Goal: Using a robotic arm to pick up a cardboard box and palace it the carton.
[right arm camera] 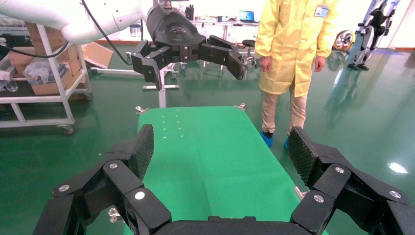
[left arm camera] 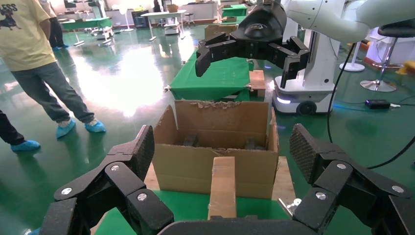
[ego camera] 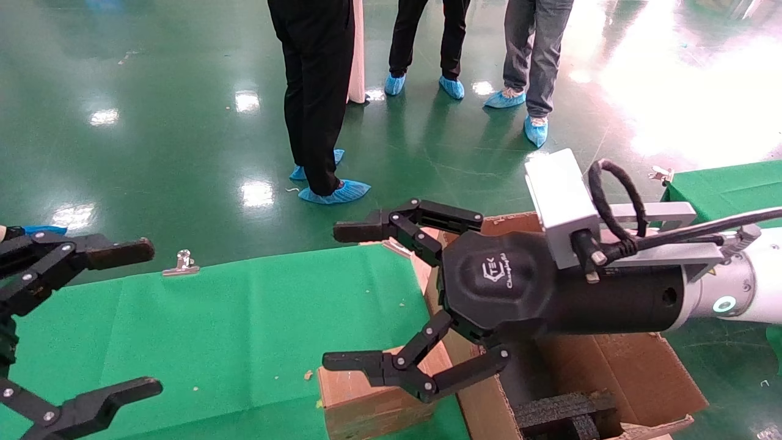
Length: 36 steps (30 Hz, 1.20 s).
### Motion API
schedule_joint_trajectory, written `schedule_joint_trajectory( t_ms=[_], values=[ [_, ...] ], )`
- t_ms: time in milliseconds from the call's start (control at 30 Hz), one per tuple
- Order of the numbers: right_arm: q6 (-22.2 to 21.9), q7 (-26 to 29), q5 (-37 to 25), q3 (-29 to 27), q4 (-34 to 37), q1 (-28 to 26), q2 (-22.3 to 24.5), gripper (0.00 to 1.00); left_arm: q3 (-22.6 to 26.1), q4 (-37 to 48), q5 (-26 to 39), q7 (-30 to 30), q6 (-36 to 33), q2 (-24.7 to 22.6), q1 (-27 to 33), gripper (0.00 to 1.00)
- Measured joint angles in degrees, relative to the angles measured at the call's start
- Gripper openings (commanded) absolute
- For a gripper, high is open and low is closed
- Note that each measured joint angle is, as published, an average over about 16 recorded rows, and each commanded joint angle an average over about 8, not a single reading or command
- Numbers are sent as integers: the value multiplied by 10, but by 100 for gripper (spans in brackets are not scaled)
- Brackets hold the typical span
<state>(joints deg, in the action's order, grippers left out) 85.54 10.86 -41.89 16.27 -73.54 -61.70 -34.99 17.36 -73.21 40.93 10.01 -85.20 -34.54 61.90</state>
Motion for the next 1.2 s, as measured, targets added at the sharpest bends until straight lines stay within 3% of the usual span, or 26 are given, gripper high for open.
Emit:
schedule_joint_trajectory(
  t_ms=[400,633,667,700,967,1200],
  values=[
    [0,0,0,0,0,0,0,100,0,0,0,0,0,0,0,98],
    [0,0,0,0,0,0,0,100,0,0,0,0,0,0,0,13],
    [0,0,0,0,0,0,0,100,0,0,0,0,0,0,0,3],
    [0,0,0,0,0,0,0,100,0,0,0,0,0,0,0,0],
    [3,5,-17,8,-1,-7,3,100,0,0,0,0,0,0,0,0],
    [17,20,-67,34,3,-37,3,100,0,0,0,0,0,0,0,0]
  ],
)
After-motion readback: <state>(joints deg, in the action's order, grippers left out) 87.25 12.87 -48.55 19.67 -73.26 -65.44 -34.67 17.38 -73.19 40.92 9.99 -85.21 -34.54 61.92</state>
